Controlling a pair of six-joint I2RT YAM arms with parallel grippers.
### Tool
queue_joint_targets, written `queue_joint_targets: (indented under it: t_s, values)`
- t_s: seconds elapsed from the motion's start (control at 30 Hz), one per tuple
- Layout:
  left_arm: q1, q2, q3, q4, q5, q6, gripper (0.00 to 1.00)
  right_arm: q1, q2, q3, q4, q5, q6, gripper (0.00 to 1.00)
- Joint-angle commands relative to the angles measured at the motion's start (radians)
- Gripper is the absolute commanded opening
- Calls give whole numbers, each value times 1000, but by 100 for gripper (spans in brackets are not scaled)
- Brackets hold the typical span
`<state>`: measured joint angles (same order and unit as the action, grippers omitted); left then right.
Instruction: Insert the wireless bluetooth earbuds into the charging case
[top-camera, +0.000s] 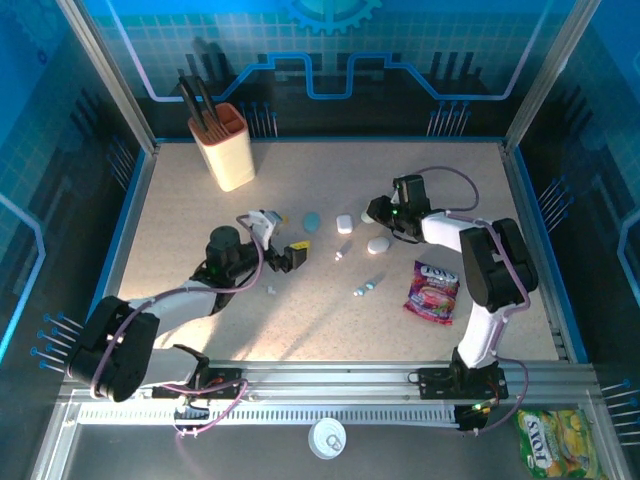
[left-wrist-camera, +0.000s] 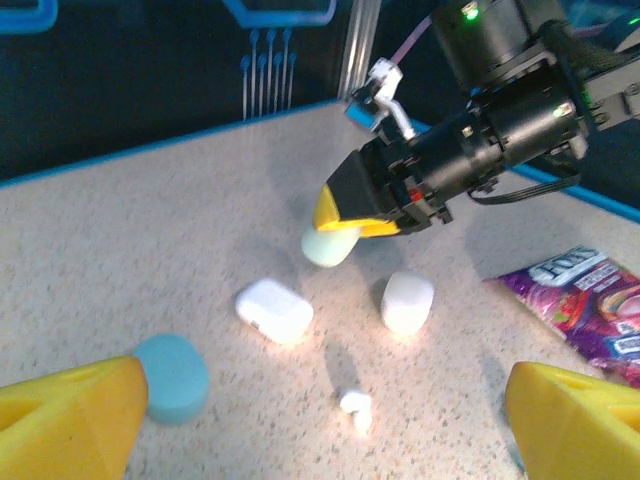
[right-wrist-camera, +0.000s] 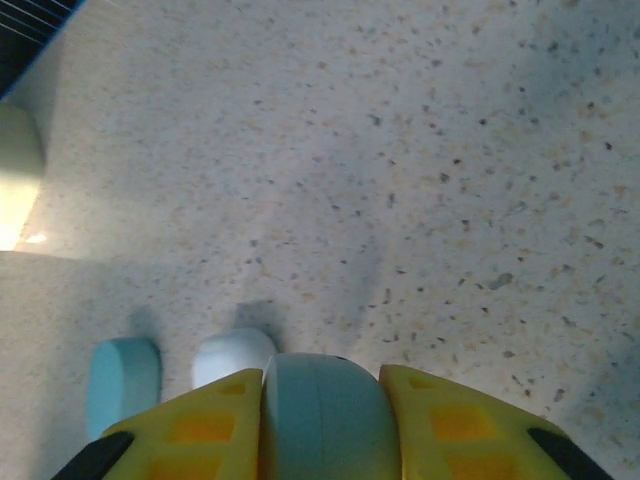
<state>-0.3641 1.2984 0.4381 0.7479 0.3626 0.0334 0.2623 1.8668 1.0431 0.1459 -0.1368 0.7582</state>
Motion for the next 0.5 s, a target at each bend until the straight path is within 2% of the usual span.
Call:
queue_joint_targets:
  t_s: [0.0,0.13,0.23,0.37,0.47]
  values:
    - [-9,-8,84,-257,-100,6,92,-12,28,25,-12,27,-10,27]
    - [-12,62,230,-523,-134,15,90,-19,25,15,-15,40,-21,34]
    - [-17,143,337,-656,-142,11,89,-31,6,0,-17,49,-43,41]
    - [-27,281,523,-854,-153,13,89,-47,-52,-21,-37,70,-84,62]
    - [-39,384,652,-974,-212,-12,89,-51,-113,-27,-89,107,-139,77]
